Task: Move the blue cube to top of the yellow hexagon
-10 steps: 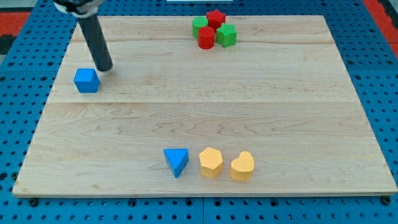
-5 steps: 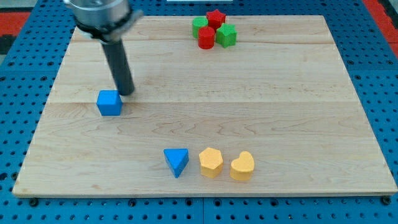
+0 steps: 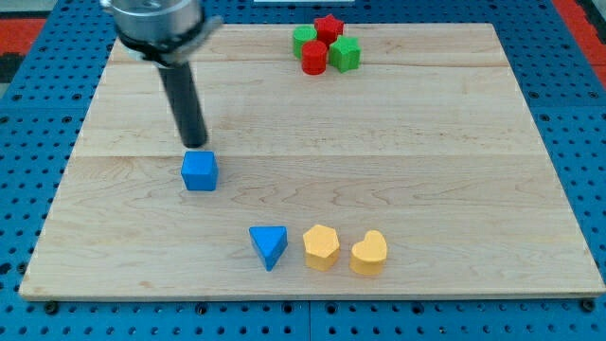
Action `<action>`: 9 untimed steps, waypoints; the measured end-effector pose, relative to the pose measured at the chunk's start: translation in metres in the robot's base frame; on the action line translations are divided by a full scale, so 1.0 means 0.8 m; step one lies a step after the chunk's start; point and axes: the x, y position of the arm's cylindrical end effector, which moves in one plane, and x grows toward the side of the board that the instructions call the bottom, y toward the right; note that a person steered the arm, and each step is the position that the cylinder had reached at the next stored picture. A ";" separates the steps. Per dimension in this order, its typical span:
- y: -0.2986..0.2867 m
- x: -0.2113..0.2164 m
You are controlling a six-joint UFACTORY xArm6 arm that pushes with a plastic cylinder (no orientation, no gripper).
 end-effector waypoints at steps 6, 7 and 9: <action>0.060 0.053; 0.070 0.080; 0.226 0.128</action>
